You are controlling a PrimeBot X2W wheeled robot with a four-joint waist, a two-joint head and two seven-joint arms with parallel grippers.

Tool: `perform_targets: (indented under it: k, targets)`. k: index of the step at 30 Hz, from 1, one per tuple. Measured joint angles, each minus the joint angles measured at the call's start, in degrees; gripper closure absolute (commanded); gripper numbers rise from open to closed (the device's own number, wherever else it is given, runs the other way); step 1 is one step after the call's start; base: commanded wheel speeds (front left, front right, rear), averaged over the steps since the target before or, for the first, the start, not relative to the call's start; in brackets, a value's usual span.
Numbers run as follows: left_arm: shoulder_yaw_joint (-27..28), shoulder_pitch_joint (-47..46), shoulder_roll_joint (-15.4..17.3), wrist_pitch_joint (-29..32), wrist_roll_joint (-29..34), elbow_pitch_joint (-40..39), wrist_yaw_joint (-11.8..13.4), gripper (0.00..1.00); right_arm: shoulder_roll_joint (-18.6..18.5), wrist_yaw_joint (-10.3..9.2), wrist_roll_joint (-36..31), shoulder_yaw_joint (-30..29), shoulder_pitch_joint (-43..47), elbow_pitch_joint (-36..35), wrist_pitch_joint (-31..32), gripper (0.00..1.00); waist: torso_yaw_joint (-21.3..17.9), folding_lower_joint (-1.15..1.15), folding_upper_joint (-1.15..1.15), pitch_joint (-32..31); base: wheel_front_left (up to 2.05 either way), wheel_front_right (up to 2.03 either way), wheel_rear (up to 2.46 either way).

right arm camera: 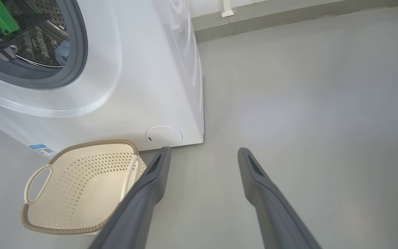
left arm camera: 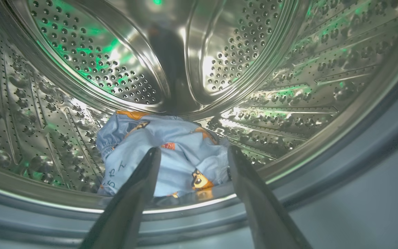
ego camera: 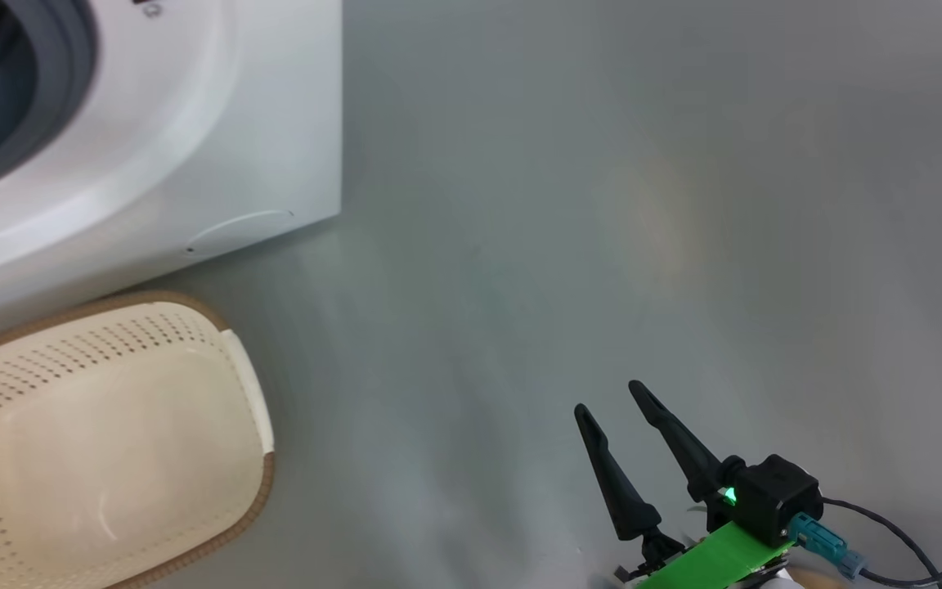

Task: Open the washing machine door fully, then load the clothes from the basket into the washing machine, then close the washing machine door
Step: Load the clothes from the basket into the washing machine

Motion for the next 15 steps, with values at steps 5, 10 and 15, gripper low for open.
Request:
perform_targets:
  k: [5,10,15]
  targets:
    - [0.2,3.8,-3.7,0.0,-1.5,0.1,0.4,0.0,0.0,0.01,-0.2,-0.6,-0.2,1.5,0.0,0.0,1.7,0.0,0.0,-2.6,0.0,0.0,0.0]
    - [0.3,8.2,-6.4,0.0,-2.2,-2.0,0.5,0.0,-0.1,0.01,-0.6,-1.6,-0.3,2.5,0.0,0.0,3.9,0.0,0.0,-5.5,0.0,0.0,0.0]
    - [0.4,14.5,-9.2,0.0,-2.8,-7.8,-0.5,0.0,-0.2,0.0,-2.0,-3.5,-1.0,4.2,0.0,0.0,6.5,0.0,0.0,-8.2,0.0,0.0,0.0]
